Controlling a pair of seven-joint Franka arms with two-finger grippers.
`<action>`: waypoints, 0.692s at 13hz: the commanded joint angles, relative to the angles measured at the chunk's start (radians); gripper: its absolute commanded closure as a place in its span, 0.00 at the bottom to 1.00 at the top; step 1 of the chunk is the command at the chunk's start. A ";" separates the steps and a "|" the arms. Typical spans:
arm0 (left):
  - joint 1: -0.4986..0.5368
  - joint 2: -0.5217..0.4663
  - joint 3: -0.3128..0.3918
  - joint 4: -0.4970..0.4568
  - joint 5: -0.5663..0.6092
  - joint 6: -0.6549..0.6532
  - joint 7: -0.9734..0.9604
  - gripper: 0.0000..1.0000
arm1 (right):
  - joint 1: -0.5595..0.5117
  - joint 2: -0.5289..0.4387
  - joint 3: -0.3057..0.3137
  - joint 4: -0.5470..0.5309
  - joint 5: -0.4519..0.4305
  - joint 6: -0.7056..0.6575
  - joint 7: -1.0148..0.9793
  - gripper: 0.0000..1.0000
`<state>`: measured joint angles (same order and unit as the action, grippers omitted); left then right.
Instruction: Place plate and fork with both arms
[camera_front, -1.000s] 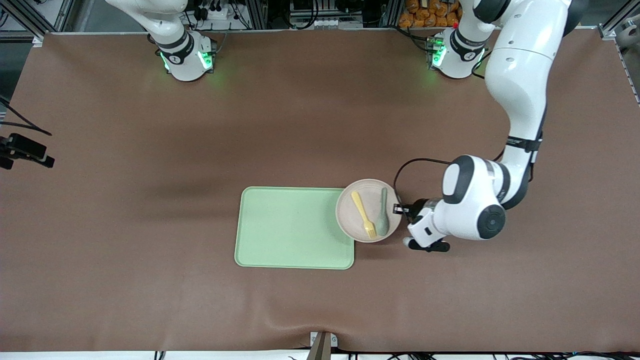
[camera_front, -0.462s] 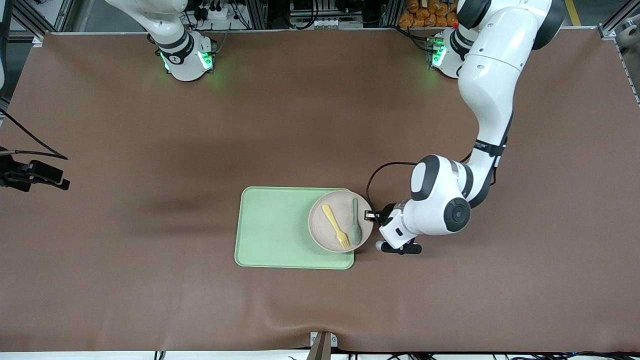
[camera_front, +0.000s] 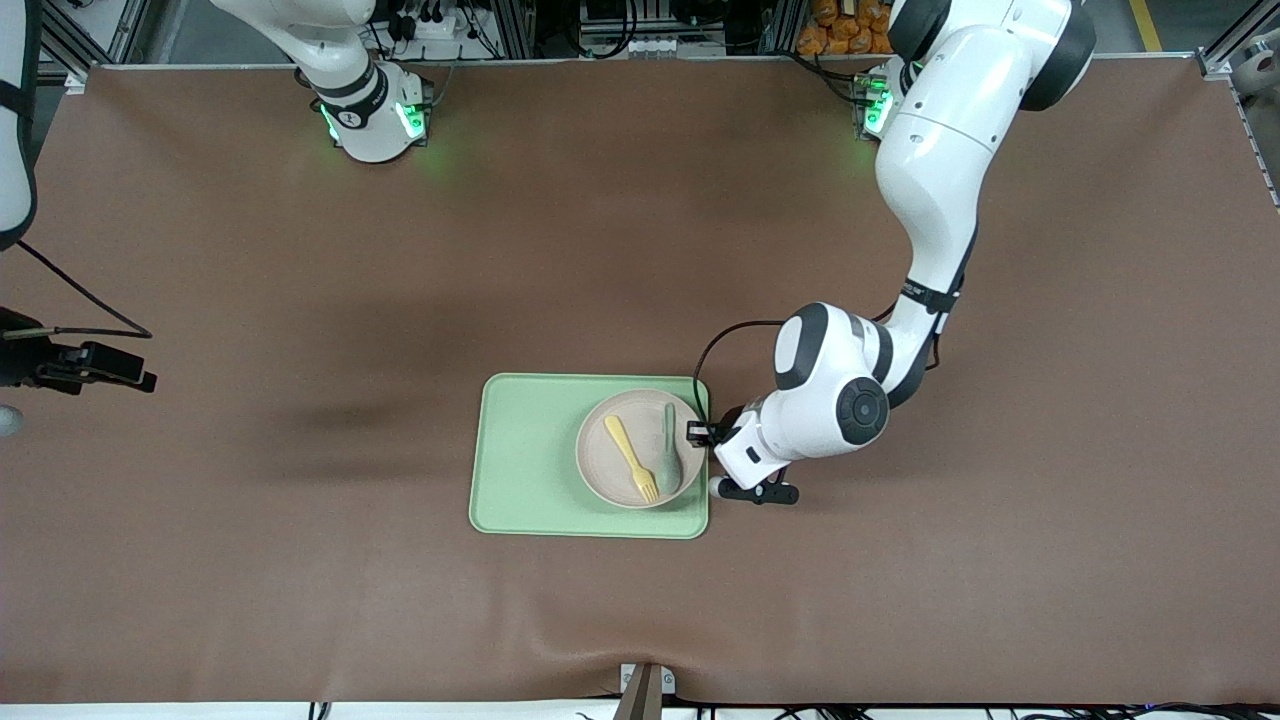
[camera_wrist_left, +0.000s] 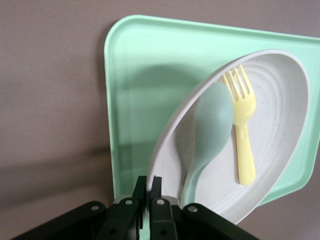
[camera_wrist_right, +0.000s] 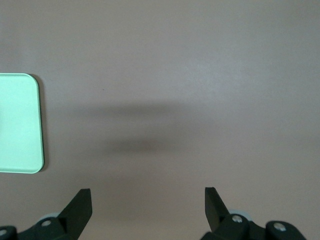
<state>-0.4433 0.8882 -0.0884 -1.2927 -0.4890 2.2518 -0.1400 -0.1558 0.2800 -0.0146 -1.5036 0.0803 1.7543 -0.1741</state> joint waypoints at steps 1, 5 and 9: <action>-0.009 0.034 0.009 0.036 -0.022 0.031 -0.006 1.00 | -0.005 0.013 0.010 0.020 -0.011 -0.004 0.001 0.00; -0.020 0.049 0.009 0.035 -0.022 0.065 -0.004 1.00 | 0.050 0.040 0.011 0.029 -0.010 0.001 0.027 0.00; -0.043 0.058 0.010 0.035 -0.022 0.071 -0.004 1.00 | 0.099 0.080 0.013 0.057 -0.004 0.004 0.044 0.00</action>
<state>-0.4631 0.9263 -0.0880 -1.2897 -0.4892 2.3112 -0.1400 -0.0879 0.3334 -0.0014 -1.4899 0.0787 1.7656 -0.1596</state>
